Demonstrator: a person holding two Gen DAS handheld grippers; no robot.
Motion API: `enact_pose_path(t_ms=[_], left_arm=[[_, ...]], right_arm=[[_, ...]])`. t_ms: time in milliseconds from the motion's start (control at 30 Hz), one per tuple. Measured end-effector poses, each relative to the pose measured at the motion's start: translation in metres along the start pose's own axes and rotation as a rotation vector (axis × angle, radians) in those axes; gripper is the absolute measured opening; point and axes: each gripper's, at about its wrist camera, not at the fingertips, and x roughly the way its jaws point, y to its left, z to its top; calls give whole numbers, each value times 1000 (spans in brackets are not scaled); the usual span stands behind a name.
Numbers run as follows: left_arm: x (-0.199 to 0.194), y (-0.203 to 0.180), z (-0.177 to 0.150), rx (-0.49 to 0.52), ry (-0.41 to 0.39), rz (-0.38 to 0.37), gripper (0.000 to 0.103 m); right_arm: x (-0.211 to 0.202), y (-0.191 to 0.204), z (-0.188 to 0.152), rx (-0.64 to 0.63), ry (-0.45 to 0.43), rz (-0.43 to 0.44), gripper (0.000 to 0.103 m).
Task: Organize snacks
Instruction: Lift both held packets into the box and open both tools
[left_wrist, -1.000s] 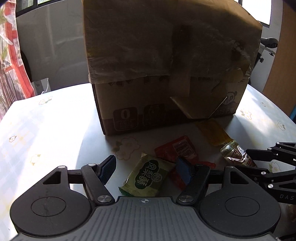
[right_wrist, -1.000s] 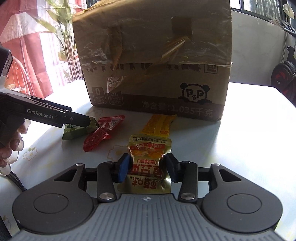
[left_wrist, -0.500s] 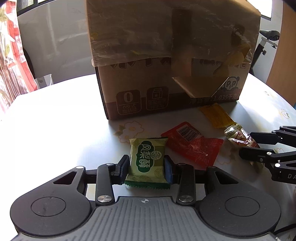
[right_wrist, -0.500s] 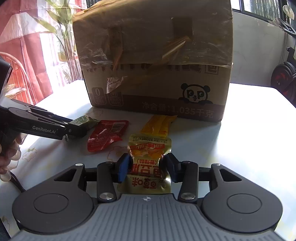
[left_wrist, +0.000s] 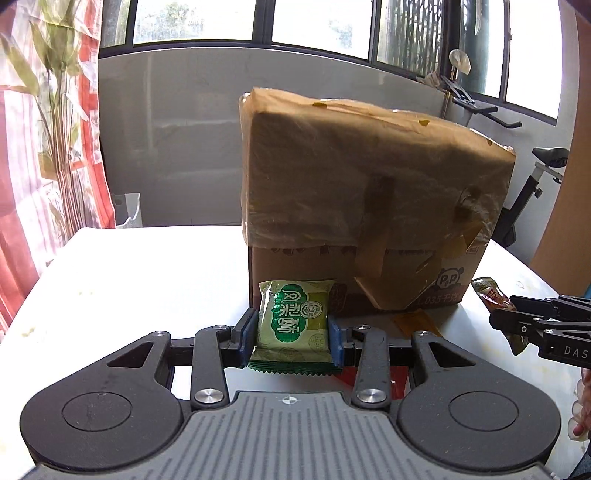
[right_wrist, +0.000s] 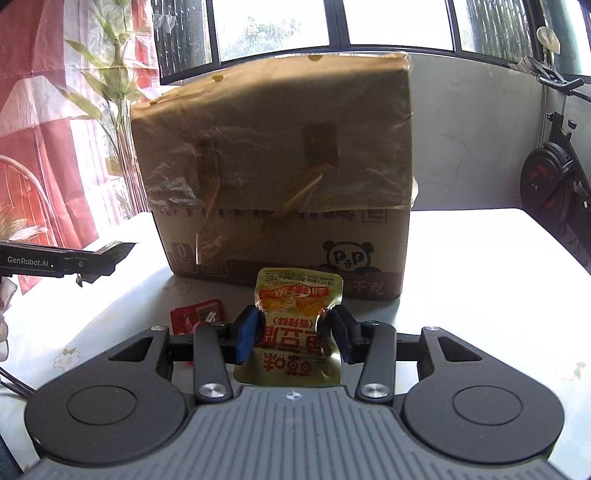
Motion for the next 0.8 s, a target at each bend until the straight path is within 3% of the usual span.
enact_pose_path(t_ms=[233,333,500,633,800], left_arm=[[-18,-31,69,55,-246,27,41],[-13,-45,101,66,-313,27,41],[16,-65,140,62,-347,10,42],[51,-83,159,60,-301,22,42],[79,-85,154,55,-234,39,43]], right_arm=[[-30,-9,78,-54,-205,15,46],[-32,-9,115,-93,-255,22,46],[4,-11,171,-157,-269,11,46],[41,-11,184,-189,-215,-34,46],[66,-10,186,-203,-169,-64,51]])
